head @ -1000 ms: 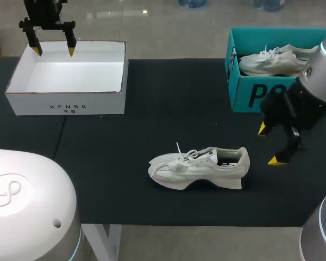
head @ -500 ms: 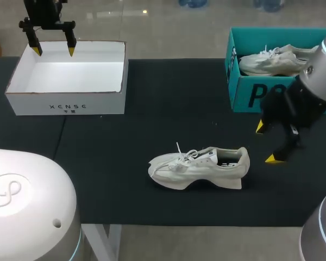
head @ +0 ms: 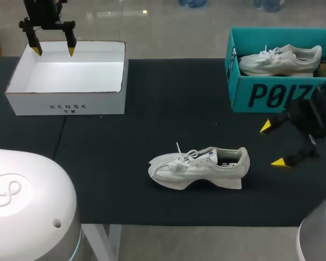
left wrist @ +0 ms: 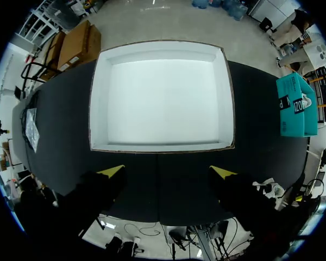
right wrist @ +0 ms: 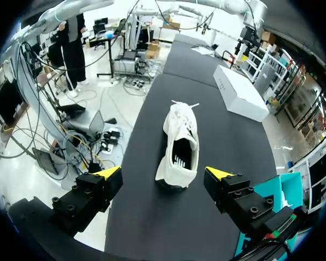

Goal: Take the shoe out of the shoebox, open the shoe tongue, remove and reinsert the insole, then place the shoe into the shoebox

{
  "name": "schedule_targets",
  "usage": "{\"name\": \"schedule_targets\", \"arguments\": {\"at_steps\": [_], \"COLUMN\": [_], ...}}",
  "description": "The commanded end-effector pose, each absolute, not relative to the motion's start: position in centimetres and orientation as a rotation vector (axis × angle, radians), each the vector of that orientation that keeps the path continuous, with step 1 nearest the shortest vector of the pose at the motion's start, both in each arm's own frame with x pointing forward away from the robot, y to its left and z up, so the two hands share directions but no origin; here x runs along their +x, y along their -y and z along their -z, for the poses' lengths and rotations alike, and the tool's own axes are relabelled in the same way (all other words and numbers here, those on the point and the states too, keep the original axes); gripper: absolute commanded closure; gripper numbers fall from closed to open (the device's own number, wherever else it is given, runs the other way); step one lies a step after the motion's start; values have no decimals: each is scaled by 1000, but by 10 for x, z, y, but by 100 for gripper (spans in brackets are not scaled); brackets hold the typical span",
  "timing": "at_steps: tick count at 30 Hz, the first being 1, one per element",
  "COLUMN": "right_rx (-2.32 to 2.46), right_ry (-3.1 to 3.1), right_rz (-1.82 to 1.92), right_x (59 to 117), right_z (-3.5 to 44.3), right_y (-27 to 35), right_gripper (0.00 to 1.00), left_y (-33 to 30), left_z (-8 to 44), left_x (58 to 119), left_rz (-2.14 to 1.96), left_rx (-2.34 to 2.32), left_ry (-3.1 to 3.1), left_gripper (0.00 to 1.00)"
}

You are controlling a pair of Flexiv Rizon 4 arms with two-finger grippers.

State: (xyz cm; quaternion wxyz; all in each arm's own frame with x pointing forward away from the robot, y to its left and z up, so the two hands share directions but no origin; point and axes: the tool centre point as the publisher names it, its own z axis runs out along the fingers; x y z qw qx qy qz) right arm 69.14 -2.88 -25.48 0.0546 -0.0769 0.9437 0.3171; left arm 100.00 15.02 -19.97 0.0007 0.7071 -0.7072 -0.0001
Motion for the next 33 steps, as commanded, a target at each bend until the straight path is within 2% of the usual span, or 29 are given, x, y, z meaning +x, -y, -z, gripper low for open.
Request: {"name": "schedule_targets", "arguments": {"at_steps": [1,33], "right_rx": [-169,-19], "right_ry": [-2643,-2567], "right_rz": [-1263,-1594], "right_x": [680,699], "right_z": [278,359], "right_y": [39,38], "right_gripper": [0,0], "left_y": [-150,-150], "left_z": [200,200], "left_x": [1000,1000], "left_rz": [1,1], "left_rx": [2220,2220], "left_ry": [2221,2221], "left_gripper": [0,0]}}
